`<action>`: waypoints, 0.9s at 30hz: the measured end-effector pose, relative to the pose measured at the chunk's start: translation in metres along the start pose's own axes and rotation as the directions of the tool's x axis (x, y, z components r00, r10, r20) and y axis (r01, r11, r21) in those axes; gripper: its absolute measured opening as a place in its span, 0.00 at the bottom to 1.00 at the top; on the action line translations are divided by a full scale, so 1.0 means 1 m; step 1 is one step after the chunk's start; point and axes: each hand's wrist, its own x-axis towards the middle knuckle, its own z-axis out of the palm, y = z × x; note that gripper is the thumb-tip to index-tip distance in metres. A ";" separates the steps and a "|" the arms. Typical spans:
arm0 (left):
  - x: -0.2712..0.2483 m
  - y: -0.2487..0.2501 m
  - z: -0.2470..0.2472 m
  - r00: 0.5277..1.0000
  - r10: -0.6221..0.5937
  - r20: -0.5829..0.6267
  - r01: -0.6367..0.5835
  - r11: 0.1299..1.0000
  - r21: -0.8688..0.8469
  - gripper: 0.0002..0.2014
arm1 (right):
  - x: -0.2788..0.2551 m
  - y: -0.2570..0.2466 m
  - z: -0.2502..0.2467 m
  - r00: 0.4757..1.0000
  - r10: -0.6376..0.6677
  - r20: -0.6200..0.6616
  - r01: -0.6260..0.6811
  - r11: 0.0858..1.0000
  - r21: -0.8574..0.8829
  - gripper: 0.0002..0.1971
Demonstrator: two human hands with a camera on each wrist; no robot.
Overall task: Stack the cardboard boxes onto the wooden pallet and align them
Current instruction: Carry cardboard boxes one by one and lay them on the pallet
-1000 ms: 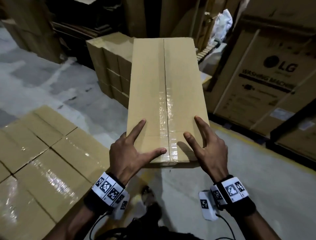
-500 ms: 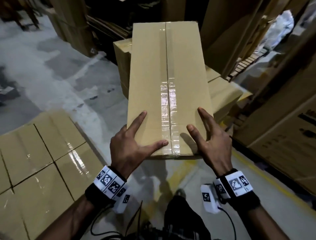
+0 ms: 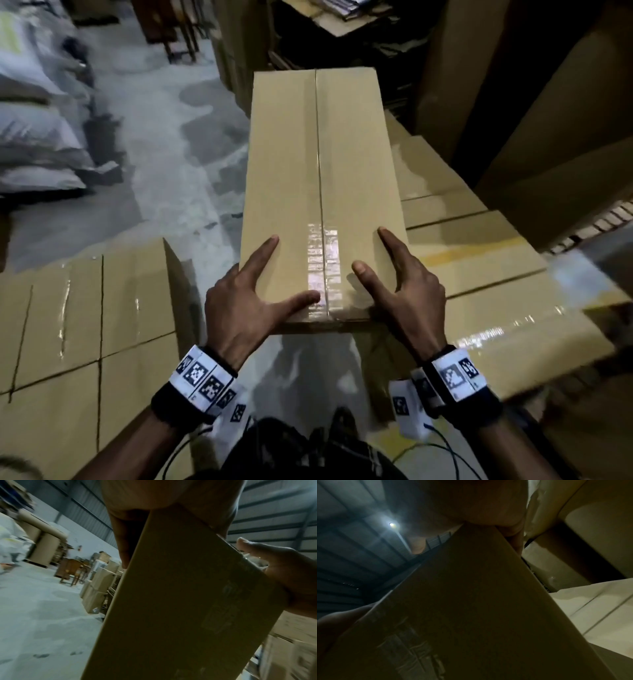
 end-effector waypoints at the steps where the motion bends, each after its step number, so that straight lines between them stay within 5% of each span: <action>1: 0.016 0.001 0.003 1.000 -0.019 -0.025 0.019 1.000 0.004 0.57 | 0.024 0.000 0.005 0.999 -0.016 0.031 0.016 1.000 -0.011 0.45; 6: 0.101 -0.013 0.005 0.979 -0.148 -0.143 0.154 0.988 0.027 0.55 | 0.144 -0.016 0.052 0.973 -0.128 0.193 0.147 0.986 -0.083 0.50; 15: 0.297 -0.131 -0.003 0.906 -0.372 -0.201 0.392 0.917 0.072 0.56 | 0.356 -0.094 0.207 0.888 -0.217 0.405 0.275 0.957 -0.092 0.54; 27: 0.549 -0.269 -0.107 0.797 -0.526 -0.297 0.559 0.828 0.035 0.58 | 0.595 -0.258 0.411 0.782 -0.321 0.534 0.367 0.930 0.021 0.56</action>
